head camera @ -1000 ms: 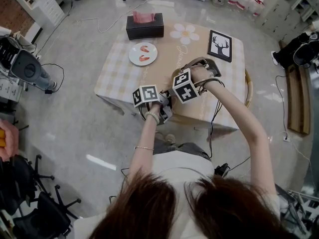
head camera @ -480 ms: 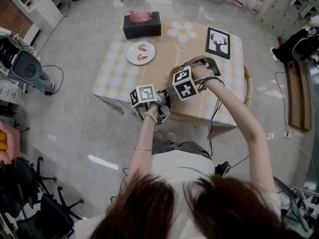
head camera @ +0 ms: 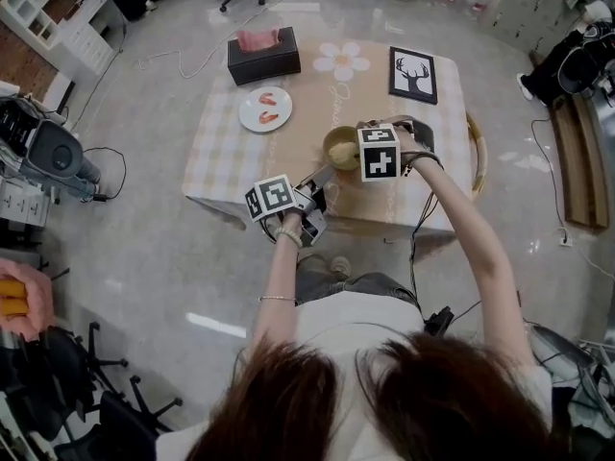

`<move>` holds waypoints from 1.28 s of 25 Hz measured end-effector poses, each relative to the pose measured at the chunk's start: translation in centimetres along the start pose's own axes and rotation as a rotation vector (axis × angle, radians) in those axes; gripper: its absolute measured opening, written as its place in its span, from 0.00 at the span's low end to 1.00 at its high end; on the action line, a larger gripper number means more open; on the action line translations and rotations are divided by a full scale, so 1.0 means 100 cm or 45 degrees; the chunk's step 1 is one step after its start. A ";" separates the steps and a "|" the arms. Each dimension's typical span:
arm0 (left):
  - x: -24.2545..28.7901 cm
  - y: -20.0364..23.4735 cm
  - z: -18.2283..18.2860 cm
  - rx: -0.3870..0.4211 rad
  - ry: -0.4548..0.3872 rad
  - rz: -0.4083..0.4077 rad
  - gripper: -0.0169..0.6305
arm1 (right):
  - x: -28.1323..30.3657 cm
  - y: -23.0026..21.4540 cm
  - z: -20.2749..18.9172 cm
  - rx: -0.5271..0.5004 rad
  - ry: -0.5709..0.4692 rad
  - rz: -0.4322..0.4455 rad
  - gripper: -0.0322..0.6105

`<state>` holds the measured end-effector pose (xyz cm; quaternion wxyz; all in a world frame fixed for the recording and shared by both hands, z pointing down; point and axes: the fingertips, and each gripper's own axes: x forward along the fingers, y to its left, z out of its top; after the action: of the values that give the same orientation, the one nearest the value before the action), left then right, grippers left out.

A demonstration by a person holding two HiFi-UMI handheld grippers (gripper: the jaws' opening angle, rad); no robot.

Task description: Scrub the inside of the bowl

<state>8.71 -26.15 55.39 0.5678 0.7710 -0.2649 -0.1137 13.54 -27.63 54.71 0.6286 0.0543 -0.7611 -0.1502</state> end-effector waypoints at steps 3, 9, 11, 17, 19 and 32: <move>-0.003 -0.007 0.004 0.133 -0.013 0.007 0.11 | -0.005 0.000 0.003 0.246 -0.217 -0.064 0.20; -0.005 -0.023 0.013 0.348 -0.052 0.030 0.07 | -0.023 -0.001 0.010 0.692 -0.645 -0.182 0.20; -0.006 -0.030 0.013 0.414 -0.057 0.027 0.06 | -0.031 0.001 0.012 0.805 -0.769 -0.207 0.20; -0.011 -0.046 0.004 0.727 -0.038 0.084 0.05 | -0.058 0.006 0.015 1.016 -1.097 -0.276 0.20; -0.010 -0.050 0.003 0.805 -0.035 0.089 0.04 | -0.066 0.007 0.015 1.047 -1.161 -0.299 0.20; -0.009 -0.078 0.006 1.149 -0.146 0.093 0.04 | -0.097 0.008 0.014 1.196 -1.439 -0.392 0.20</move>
<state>9.84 -24.48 47.74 0.1632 0.9239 -0.3459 -0.0095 14.19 -24.06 45.60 0.0246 0.3374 -0.9358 0.0991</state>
